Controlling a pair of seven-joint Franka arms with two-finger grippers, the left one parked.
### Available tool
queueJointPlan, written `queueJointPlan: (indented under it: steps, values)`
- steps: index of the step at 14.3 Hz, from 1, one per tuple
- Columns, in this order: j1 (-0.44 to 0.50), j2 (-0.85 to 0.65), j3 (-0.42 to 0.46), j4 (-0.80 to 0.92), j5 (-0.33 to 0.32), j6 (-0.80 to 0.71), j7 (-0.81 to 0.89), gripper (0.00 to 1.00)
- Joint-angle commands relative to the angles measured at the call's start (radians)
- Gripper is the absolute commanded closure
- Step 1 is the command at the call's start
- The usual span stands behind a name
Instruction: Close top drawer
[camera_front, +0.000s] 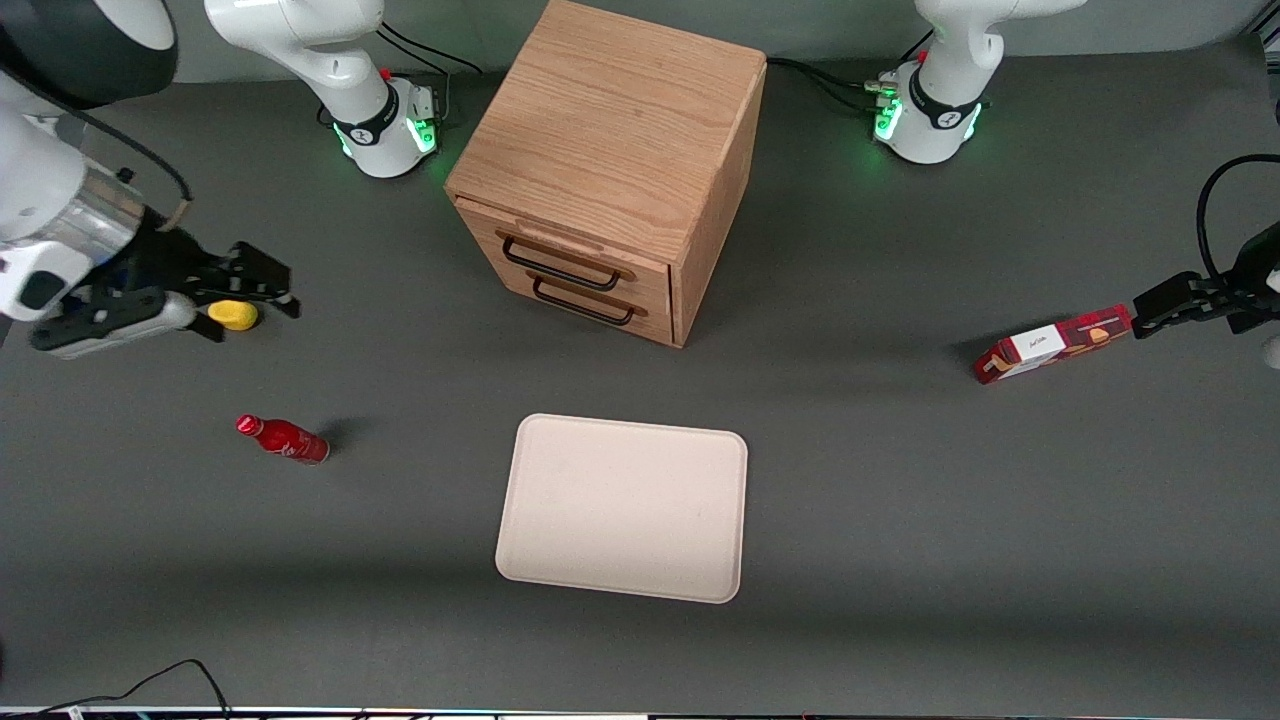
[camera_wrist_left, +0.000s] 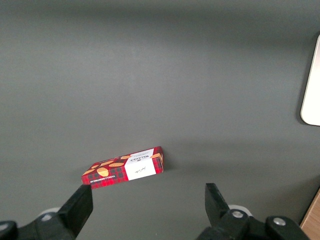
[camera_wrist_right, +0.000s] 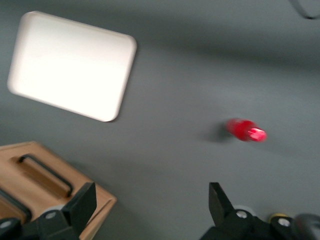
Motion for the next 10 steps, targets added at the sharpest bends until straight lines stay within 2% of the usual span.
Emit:
queueJointPlan:
  steps: [1,4,6,10]
  values:
    - [-0.022,-0.059,0.010,-0.015,-0.075,-0.065,0.109,0.00]
    - [-0.059,-0.082,0.010,-0.017,-0.080,-0.075,0.158,0.00]
    - [-0.060,-0.085,0.010,-0.015,-0.106,-0.094,0.164,0.00]
    - [-0.070,-0.075,0.007,-0.012,-0.118,-0.094,0.153,0.00]
